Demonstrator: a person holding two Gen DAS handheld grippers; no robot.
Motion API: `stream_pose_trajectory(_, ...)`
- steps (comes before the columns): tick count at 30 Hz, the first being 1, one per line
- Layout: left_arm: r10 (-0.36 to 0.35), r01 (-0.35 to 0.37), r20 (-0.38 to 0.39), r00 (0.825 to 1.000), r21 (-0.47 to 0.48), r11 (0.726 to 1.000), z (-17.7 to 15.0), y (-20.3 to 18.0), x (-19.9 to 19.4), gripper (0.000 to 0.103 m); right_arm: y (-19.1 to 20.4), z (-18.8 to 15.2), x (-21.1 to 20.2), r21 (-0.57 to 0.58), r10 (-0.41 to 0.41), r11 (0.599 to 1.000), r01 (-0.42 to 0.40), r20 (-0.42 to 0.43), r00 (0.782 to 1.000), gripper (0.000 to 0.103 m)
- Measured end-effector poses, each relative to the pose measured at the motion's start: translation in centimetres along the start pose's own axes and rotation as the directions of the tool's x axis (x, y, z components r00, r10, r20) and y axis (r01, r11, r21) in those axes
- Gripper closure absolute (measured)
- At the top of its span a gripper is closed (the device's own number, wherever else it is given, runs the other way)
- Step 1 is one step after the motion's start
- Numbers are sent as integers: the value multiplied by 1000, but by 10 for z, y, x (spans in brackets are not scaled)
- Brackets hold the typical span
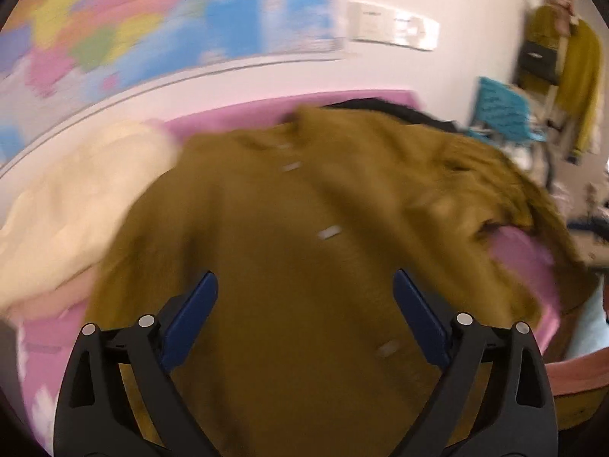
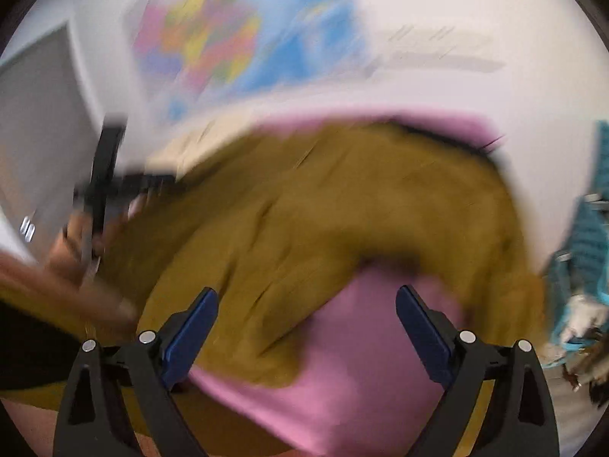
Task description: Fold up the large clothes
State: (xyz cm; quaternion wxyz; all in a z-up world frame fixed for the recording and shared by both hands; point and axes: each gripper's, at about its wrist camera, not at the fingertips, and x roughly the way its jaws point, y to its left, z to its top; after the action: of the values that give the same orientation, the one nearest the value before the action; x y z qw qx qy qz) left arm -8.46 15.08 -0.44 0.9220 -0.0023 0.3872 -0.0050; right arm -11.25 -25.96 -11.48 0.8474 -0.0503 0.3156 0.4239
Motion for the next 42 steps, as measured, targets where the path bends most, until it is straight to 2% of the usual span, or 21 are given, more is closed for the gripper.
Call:
stream_pose_trajectory(2, 28, -29, -13, 1000, -55, 998, -14, 21, -4, 11, 13, -14, 39, 8, 31, 1000, -30, -99, 995, 12)
stream_pose_trajectory(4, 33, -34, -20, 999, -83, 996, -21, 31, -6, 11, 11, -26, 67, 91, 106, 992, -93, -145, 984, 24)
stream_pose_trajectory(5, 47, -48, -20, 999, -91, 995, -25, 35, -8, 11, 8, -30, 76, 136, 125, 985, -104, -161, 979, 51)
stream_pose_trajectory(6, 58, -59, -19, 998, -98, 993, -28, 38, -10, 11, 4, -29, 81, 165, 117, 982, -89, -169, 979, 84)
stream_pose_trajectory(9, 55, -56, -10, 998, -125, 991, -39, 48, -17, 11, -18, -34, 55, 313, 227, 929, -200, -53, 972, 88)
stream_pose_trajectory(12, 69, -68, 0, 998, -142, 988, -47, 60, -26, 11, -44, -47, 1, 397, 180, 900, -180, 38, 983, 91)
stream_pose_trajectory(15, 87, -85, 3, 996, -171, 982, -53, 76, -32, 11, -65, -64, -1, 459, 86, 887, -53, -51, 995, 91)
stream_pose_trajectory(16, 89, -87, 1, 996, -182, 979, -55, 82, -32, 11, -68, -71, 12, 460, 65, 888, 3, -133, 989, 91)
stream_pose_trajectory(17, 91, -90, -4, 996, -192, 977, -56, 86, -32, 11, -67, -72, 20, 440, 40, 897, 40, -171, 984, 89)
stream_pose_trajectory(19, 106, -109, -23, 994, -199, 974, -60, 93, -32, 11, -61, -59, 23, 404, -13, 910, 92, -194, 981, 78)
stream_pose_trajectory(21, 128, -129, -17, 992, -183, 975, -65, 94, -40, 11, -53, -44, 11, 342, -83, 930, 138, -171, 982, 41)
stream_pose_trajectory(25, 171, -165, 11, 985, -205, 965, -80, 110, -60, 10, -28, -10, -16, 249, -157, 954, 169, -68, 985, 38)
stream_pose_trajectory(27, 180, -174, 3, 984, -233, 957, -88, 123, -65, 10, -24, 3, -23, 215, -127, 968, 126, -11, 992, 29)
stream_pose_trajectory(29, 139, -135, -7, 990, -277, 951, -100, 136, -70, 10, -11, 18, -13, 166, -61, 985, 55, 32, 998, 24)
stream_pose_trajectory(32, 60, -51, 22, 998, -301, 952, -113, 133, -82, 10, 3, 34, 22, 129, 23, 991, -24, 9, 1000, 24)
stream_pose_trajectory(34, -27, 40, 58, 998, -240, 970, -120, 115, -92, 7, 9, 40, 48, 118, 57, 992, -54, -20, 998, 24)
stream_pose_trajectory(36, -19, 26, 42, 999, -146, 989, -126, 93, -90, 6, 9, 42, 66, 133, 111, 985, -106, -31, 993, 24)
stream_pose_trajectory(38, 38, -41, -36, 999, -83, 996, -131, 81, -72, 17, 14, 50, 90, 140, 154, 979, -146, -48, 987, 24)
stream_pose_trajectory(39, 47, -52, -64, 997, -86, 995, -134, 83, -65, 41, 16, 52, 98, 140, 167, 977, -158, -55, 984, 24)
stream_pose_trajectory(41, -16, 0, -98, 995, -168, 986, -134, 100, -55, 48, 18, 57, 111, 131, 199, 973, -189, -65, 978, 24)
stream_pose_trajectory(42, -49, 31, -76, 996, -222, 974, -133, 111, -57, 63, 23, 58, 117, 129, 208, 972, -198, -71, 975, 24)
